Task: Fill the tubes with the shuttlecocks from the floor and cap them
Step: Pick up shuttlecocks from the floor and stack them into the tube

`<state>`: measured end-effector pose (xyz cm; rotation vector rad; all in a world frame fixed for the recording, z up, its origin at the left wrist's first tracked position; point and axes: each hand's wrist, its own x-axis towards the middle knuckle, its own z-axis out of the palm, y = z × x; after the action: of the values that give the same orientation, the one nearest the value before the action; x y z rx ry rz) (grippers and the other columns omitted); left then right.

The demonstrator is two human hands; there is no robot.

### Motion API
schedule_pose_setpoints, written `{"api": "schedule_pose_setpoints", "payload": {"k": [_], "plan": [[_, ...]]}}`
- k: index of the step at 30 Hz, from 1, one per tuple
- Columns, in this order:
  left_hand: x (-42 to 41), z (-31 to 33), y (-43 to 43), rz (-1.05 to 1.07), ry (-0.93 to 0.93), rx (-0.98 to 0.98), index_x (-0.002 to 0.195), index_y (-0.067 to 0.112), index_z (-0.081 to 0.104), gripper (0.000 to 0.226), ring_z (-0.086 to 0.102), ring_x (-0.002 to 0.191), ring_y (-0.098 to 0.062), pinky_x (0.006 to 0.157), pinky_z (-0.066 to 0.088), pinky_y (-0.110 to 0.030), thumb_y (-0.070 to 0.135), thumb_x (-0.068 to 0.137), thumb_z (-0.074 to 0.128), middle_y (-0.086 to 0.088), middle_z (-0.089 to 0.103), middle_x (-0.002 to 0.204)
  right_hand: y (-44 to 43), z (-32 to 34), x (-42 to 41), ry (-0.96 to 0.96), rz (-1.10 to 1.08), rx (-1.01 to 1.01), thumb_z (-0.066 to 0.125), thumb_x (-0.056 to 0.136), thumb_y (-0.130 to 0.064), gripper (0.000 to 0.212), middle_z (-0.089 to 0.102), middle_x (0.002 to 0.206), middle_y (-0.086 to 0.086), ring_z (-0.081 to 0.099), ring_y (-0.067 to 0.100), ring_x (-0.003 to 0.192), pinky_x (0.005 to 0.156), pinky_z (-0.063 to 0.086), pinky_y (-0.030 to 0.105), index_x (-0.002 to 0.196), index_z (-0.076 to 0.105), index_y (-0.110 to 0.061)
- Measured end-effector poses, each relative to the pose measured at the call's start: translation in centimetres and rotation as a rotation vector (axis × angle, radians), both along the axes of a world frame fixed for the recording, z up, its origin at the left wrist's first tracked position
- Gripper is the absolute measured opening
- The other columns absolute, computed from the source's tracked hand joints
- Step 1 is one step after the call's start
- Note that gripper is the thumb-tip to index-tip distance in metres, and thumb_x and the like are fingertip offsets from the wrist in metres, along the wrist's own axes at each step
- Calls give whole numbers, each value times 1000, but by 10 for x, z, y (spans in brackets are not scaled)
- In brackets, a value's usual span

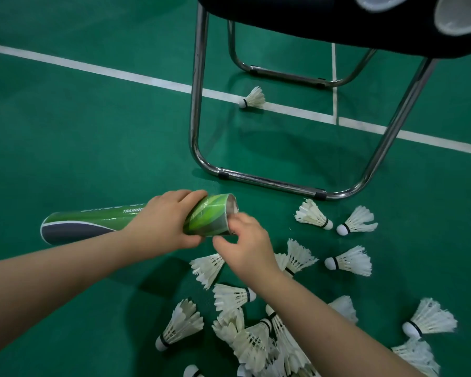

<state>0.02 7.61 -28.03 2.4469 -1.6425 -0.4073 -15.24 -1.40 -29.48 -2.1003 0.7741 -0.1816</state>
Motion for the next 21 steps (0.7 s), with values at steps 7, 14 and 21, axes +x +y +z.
{"api": "schedule_pose_setpoints", "payload": {"k": [7, 14, 21], "plan": [[-11, -10, 12, -147, -29, 98, 133, 21, 44, 90, 58, 105, -23, 89, 48, -37, 68, 57, 45, -1, 60, 119, -7, 4, 11, 133, 277, 780, 65, 76, -3, 30, 57, 94, 7, 54, 16, 86, 76, 44, 21, 106, 61, -4], [-9, -7, -8, -105, -20, 46, 136, 21, 39, 94, 56, 107, -23, 91, 45, -33, 69, 56, 38, -1, 58, 122, -26, -2, 0, -117, -4, 684, 60, 87, -23, 26, 64, 94, 12, 60, 19, 89, 85, 49, 32, 102, 66, -3], [-14, -7, -55, -158, 24, 52, 129, 30, 36, 77, 56, 98, -19, 82, 49, -33, 59, 62, 61, 2, 58, 115, -73, -5, -41, -97, 43, 9, 53, 86, -41, 31, 68, 95, -5, 60, 9, 88, 82, 50, 34, 99, 69, -18]]}}
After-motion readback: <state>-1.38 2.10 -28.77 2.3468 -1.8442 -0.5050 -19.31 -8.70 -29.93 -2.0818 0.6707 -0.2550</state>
